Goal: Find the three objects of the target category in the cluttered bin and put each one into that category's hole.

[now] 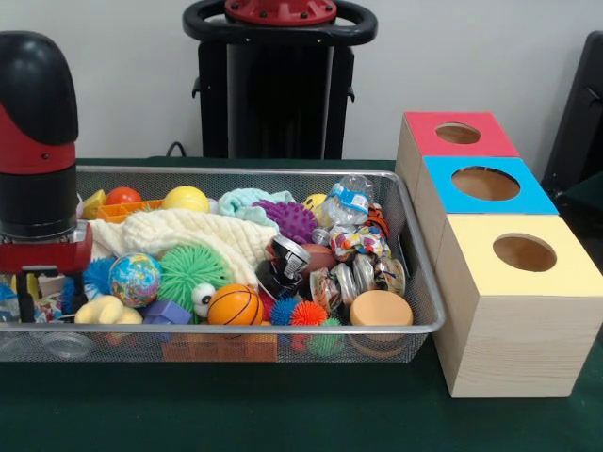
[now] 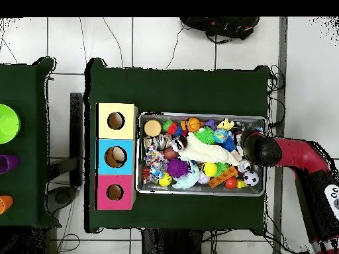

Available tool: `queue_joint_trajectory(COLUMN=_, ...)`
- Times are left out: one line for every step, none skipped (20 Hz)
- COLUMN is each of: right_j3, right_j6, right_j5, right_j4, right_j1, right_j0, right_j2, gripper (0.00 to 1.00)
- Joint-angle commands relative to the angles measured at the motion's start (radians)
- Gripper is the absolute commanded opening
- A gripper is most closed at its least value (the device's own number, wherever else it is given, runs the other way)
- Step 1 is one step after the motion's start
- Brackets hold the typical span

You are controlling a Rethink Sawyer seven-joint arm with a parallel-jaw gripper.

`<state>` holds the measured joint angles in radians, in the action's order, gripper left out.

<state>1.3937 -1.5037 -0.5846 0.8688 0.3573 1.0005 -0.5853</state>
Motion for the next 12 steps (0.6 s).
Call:
queue_joint_trajectory(right_j3=-0.006, right_j6=0.267, right_j5=-0.023, right_j4=0.067, right_j1=-0.098, right_j0=-0.022, right_j2=-0.012, gripper=1.00)
queue_joint_trajectory(right_j3=-0.009, right_j6=0.270, right_j5=-0.029, right_j4=0.062, right_j1=-0.094, right_j0=-0.024, right_j2=-0.016, gripper=1.00)
queue_joint_trajectory(right_j3=-0.010, right_j6=0.268, right_j5=-0.029, right_j4=0.061, right_j1=-0.093, right_j0=-0.026, right_j2=-0.017, gripper=1.00)
queue_joint_trajectory(right_j3=-0.011, right_j6=0.267, right_j5=-0.029, right_j4=0.059, right_j1=-0.092, right_j0=-0.027, right_j2=-0.018, gripper=1.00)
queue_joint_trajectory(right_j3=-0.012, right_j6=0.263, right_j5=-0.033, right_j4=0.055, right_j1=-0.094, right_j0=-0.028, right_j2=-0.018, gripper=1.00)
queue_joint_trajectory(right_j3=-0.013, right_j6=0.265, right_j5=-0.040, right_j4=0.051, right_j1=-0.096, right_j0=-0.028, right_j2=-0.019, gripper=1.00)
queue_joint_trajectory(right_j3=-0.012, right_j6=0.267, right_j5=-0.041, right_j4=0.048, right_j1=-0.097, right_j0=-0.027, right_j2=-0.021, gripper=1.00)
queue_joint_trajectory(right_j3=-0.007, right_j6=0.273, right_j5=-0.036, right_j4=0.048, right_j1=-0.097, right_j0=-0.021, right_j2=-0.025, gripper=1.00)
queue_joint_trajectory(right_j3=-0.006, right_j6=0.274, right_j5=-0.035, right_j4=0.049, right_j1=-0.096, right_j0=-0.021, right_j2=-0.026, gripper=1.00)
queue_joint_trajectory(right_j3=-0.001, right_j6=0.273, right_j5=-0.034, right_j4=0.051, right_j1=-0.093, right_j0=-0.021, right_j2=-0.024, gripper=0.00)
queue_joint_trajectory(right_j3=0.001, right_j6=0.272, right_j5=-0.032, right_j4=0.052, right_j1=-0.092, right_j0=-0.021, right_j2=-0.023, gripper=0.00)
queue_joint_trajectory(right_j3=0.003, right_j6=0.272, right_j5=-0.031, right_j4=0.053, right_j1=-0.091, right_j0=-0.021, right_j2=-0.022, gripper=0.00)
